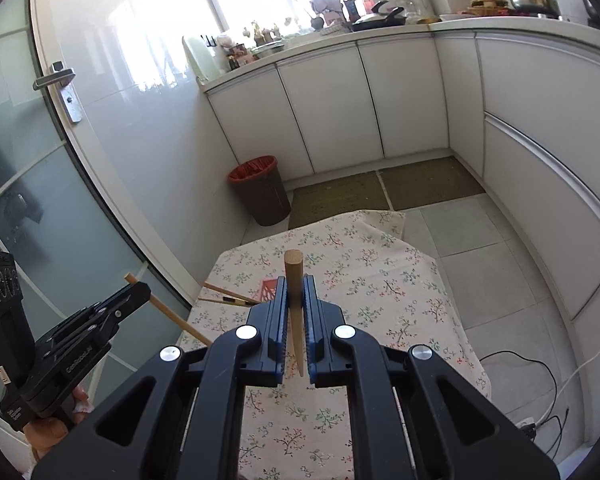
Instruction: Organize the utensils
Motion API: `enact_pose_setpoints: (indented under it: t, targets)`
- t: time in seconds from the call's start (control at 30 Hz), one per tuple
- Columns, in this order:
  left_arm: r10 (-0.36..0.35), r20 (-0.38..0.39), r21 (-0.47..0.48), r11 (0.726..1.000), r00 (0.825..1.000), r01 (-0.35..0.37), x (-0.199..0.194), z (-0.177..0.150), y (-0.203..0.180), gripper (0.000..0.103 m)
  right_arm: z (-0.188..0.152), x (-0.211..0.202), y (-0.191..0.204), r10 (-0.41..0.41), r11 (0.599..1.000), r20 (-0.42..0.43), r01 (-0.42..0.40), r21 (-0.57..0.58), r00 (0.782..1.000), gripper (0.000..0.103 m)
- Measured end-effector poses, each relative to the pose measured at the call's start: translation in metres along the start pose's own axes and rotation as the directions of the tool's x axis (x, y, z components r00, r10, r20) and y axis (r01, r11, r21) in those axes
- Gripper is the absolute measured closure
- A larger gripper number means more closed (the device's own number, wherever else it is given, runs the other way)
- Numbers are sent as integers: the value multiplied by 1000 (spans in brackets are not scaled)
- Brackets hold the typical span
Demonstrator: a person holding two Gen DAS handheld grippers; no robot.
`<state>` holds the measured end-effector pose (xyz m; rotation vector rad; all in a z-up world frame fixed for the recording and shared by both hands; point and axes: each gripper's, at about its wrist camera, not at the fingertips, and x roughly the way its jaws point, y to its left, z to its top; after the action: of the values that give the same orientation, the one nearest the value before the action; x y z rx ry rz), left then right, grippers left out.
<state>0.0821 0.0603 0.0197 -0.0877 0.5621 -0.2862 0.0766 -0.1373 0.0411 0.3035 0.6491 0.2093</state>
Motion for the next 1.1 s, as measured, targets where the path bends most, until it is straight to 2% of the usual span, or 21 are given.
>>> enact_pose_setpoints:
  t: [0.17,0.4,0.53,0.7,0.77,0.83,1.1]
  targets:
    - [68,69,-20,998,995,-66,11,33,5,97,24,-1,7,40,999,50,-41,24,998,95]
    - [199,92,-40,980,976,-196,62,56,15,97,45,20,8,64,996,65,-68,55,996,95]
    - [227,61,-61,973,972,-224,97,55,27,97,54,40,7,66,995,68,-71,73,995,95]
    - [214,-45,-96,971,976,-217,138,35,45,94,62,70,11,44,997,74,-48,63,996,95]
    - [202,-65,-126,970,977,-209,136,27,53,88,64,84,14,36,998,67,-40,57,997,95]
    - [204,-37,-144,968,978,-207,123,25,59,80,65,95,18,23,999,69,-26,41,997,95]
    - [182,38,-191,966,982,-172,79,36,78,77,60,140,34,-11,1000,53,10,3,999,95]
